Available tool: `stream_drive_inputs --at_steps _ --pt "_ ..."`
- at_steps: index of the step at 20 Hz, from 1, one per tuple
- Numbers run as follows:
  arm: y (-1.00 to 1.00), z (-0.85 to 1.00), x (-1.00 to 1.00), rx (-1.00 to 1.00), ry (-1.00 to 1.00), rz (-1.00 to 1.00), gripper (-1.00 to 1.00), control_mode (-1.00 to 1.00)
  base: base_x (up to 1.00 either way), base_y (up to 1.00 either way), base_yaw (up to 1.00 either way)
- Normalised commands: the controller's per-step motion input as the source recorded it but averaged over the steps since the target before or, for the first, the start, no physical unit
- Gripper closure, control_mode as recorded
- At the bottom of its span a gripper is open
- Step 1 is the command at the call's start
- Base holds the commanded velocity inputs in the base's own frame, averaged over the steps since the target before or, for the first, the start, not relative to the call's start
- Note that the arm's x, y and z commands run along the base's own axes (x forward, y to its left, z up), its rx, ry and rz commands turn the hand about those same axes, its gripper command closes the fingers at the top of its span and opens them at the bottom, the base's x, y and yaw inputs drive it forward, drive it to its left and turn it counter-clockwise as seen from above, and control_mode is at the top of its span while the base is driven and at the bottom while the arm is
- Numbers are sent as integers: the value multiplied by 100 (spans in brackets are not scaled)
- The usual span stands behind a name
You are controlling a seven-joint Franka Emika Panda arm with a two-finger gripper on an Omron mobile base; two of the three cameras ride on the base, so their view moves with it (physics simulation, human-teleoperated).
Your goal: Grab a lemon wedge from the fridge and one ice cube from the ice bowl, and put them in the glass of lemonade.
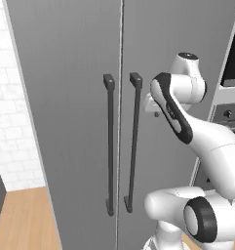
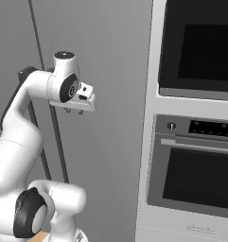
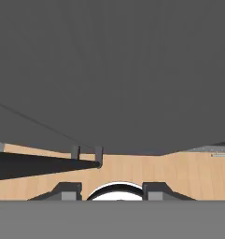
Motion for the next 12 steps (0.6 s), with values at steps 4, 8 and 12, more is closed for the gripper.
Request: stream_drive_inputs --at_steps 4,8,12 --pt "0 0 -29 0 0 0 -100 -100 0 0 0" --pt "2 0 -34 0 0 -3 -100 100 -11 5 -1" --pt "0 0 0 0 0 0 -100 100 -36 36 -5"
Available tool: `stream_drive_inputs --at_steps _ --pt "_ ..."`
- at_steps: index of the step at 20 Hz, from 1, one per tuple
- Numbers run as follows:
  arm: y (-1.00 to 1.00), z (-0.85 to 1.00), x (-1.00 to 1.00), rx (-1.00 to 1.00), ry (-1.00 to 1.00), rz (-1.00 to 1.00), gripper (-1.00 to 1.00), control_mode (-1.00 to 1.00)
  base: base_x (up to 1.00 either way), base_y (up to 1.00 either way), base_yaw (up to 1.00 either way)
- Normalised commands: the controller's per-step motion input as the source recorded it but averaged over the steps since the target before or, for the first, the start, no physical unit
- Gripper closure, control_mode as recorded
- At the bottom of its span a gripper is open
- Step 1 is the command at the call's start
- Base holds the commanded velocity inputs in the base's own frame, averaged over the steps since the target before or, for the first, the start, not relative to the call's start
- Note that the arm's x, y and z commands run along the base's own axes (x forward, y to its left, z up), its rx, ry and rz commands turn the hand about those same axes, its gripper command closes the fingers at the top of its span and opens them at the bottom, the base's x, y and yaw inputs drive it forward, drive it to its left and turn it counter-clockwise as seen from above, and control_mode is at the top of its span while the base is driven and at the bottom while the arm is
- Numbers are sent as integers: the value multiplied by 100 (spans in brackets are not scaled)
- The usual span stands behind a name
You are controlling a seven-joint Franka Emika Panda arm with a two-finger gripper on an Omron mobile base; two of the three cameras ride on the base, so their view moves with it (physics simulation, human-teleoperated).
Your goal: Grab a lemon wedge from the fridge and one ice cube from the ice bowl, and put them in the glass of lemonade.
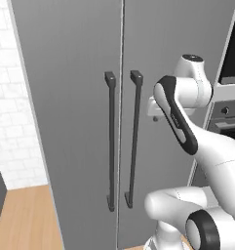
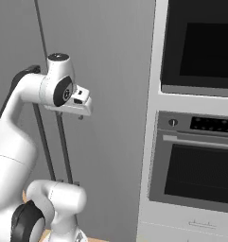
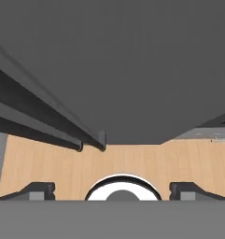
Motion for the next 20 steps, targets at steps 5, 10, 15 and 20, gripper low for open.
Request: stream_drive_inputs --at_steps 5,10,15,20 --pt "0 0 0 0 0 0 -100 100 -20 50 -4" --pt "0 0 0 0 0 0 -100 100 -2 46 -2" --pt "0 0 0 0 0 0 -100 100 -55 0 0" --pt "0 0 0 0 0 0 -100 100 -75 0 0"
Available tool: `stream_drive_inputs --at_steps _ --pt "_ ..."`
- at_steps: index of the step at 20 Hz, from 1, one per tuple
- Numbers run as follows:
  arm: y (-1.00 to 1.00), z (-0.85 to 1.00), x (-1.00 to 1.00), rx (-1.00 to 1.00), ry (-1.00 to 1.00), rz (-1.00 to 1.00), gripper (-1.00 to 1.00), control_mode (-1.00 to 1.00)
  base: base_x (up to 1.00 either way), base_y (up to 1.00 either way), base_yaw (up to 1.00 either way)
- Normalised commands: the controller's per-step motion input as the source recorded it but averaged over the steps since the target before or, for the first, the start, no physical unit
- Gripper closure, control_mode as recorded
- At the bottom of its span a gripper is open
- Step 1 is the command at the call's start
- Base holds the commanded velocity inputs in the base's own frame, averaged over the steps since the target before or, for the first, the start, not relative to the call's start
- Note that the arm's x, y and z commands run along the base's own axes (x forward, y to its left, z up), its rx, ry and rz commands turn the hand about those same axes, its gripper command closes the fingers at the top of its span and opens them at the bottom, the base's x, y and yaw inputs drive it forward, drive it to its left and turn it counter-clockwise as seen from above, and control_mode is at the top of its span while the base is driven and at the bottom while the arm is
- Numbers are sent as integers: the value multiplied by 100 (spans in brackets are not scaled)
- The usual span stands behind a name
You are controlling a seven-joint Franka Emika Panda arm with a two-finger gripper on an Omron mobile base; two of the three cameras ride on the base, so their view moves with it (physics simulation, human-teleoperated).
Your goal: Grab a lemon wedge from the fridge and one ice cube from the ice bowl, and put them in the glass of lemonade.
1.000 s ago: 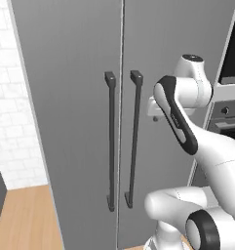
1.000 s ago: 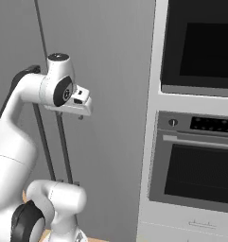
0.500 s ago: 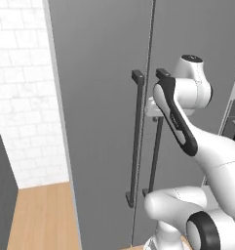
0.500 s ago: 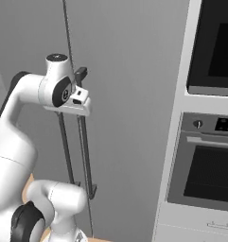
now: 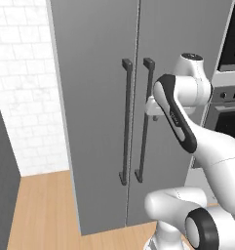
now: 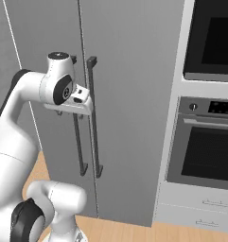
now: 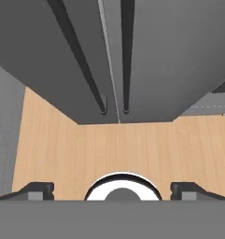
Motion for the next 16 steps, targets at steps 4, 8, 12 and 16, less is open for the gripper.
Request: stream_drive_inputs --at_steps 4,8,12,16 --pt "0 0 0 0 0 0 -100 100 -63 0 -1" --pt "0 3 -5 0 -10 0 -100 -100 -22 0 -1" --pt "0 28 -1 -1 -30 0 -100 -100 0 0 0" --pt "-11 31 26 -1 -32 0 -100 -100 0 0 0"
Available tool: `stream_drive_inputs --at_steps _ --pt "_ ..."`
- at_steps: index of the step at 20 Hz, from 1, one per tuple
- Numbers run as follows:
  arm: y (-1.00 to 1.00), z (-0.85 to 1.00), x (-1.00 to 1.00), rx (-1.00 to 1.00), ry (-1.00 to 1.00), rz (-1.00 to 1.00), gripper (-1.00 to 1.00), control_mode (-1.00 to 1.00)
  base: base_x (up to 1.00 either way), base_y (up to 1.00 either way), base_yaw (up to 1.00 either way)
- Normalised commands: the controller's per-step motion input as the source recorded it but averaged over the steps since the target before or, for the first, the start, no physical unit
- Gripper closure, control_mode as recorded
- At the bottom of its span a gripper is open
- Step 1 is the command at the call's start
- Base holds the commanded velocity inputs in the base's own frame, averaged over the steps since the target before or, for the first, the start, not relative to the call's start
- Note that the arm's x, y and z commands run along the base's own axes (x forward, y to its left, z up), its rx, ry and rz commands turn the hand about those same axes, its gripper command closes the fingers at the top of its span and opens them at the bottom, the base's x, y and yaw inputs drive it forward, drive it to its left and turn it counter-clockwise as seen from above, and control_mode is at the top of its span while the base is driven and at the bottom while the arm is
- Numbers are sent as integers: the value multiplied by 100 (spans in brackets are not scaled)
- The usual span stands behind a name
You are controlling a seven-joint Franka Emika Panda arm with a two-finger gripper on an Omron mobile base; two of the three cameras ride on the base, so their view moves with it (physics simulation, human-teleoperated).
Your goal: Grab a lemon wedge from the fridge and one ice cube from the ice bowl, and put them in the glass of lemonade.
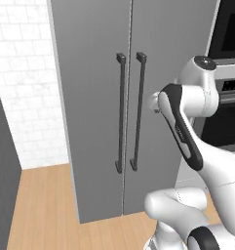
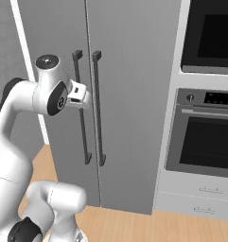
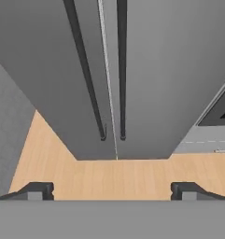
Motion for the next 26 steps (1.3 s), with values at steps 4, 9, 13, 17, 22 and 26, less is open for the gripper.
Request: stream_drive_inputs --at_steps 4,9,13,17,22,26 --pt "-25 4 96 0 -17 2 -100 -100 0 0 0" --pt "-4 -4 98 0 12 -3 -100 -100 0 0 0" --pt "0 -13 77 0 0 0 -100 -100 0 0 0" --pt "0 -28 63 0 -15 4 -100 -100 0 0 0" --pt "0 -23 79 -1 -15 2 -100 -100 0 0 0" --pt "0 -19 69 0 -3 0 -100 -100 0 0 0"
